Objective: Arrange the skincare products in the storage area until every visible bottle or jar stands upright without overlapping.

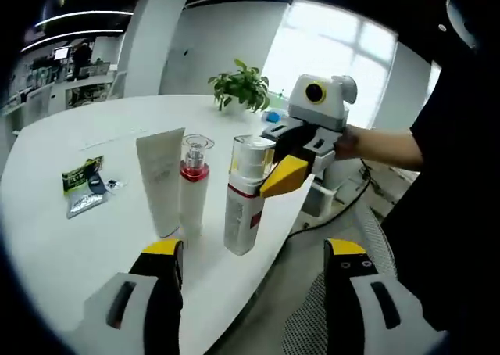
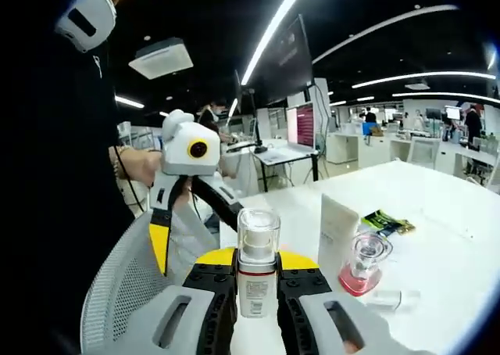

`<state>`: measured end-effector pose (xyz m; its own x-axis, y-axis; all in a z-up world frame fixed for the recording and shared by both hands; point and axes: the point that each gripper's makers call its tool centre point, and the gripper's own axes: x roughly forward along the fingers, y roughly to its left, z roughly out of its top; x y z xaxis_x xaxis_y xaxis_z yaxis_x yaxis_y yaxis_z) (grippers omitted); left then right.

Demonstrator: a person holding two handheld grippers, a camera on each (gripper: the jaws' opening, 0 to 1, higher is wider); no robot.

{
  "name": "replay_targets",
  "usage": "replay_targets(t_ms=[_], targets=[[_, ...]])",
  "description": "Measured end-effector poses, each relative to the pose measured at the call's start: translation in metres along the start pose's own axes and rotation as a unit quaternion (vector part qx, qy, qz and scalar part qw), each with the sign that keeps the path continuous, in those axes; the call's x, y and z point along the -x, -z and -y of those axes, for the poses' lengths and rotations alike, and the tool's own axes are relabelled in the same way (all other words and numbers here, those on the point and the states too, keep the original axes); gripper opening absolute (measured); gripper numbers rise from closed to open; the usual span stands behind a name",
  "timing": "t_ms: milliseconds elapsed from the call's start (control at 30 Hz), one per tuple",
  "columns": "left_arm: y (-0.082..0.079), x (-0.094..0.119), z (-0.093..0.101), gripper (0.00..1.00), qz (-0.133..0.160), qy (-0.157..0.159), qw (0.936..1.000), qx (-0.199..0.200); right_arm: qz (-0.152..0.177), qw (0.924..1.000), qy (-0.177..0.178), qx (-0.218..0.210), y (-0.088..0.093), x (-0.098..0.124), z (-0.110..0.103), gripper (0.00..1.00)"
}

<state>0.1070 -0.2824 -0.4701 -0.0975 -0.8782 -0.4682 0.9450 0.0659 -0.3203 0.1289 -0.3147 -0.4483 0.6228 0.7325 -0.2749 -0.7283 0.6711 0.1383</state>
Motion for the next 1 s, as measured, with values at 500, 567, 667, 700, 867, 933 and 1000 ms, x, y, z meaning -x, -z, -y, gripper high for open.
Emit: replay_targets(t_ms=[500, 567, 667, 700, 867, 933, 1000], targets=[[0.012, 0.022, -0.040, 0.92, 0.002, -0.089, 0.9959, 0.016, -0.028, 0.9979, 0.014, 0.056, 0.044, -0.011, 0.025, 0.09], [0.013, 0.025, -0.043, 0.93, 0.003, -0.096, 0.9952, 0.018, -0.029, 0.9978, 0.017, 0.058, 0.049, -0.012, 0.029, 0.09], [0.015, 0.028, -0.046, 0.97, 0.004, -0.108, 0.9939, 0.022, -0.030, 0.9974, 0.022, 0.061, 0.053, -0.013, 0.031, 0.09], [0.017, 0.031, -0.049, 0.98, 0.002, -0.114, 0.9932, 0.023, -0.030, 0.9973, 0.023, 0.062, 0.054, -0.013, 0.032, 0.09], [0.023, 0.041, -0.055, 0.99, -0.004, -0.137, 0.9901, 0.030, -0.029, 0.9970, 0.026, 0.067, 0.063, -0.014, 0.039, 0.09], [0.024, 0.045, -0.057, 0.99, -0.004, -0.144, 0.9890, 0.033, -0.030, 0.9967, 0.026, 0.070, 0.066, -0.015, 0.040, 0.09], [0.026, 0.047, -0.058, 0.99, -0.005, -0.147, 0.9885, 0.033, -0.033, 0.9967, 0.023, 0.071, 0.069, -0.016, 0.039, 0.09]])
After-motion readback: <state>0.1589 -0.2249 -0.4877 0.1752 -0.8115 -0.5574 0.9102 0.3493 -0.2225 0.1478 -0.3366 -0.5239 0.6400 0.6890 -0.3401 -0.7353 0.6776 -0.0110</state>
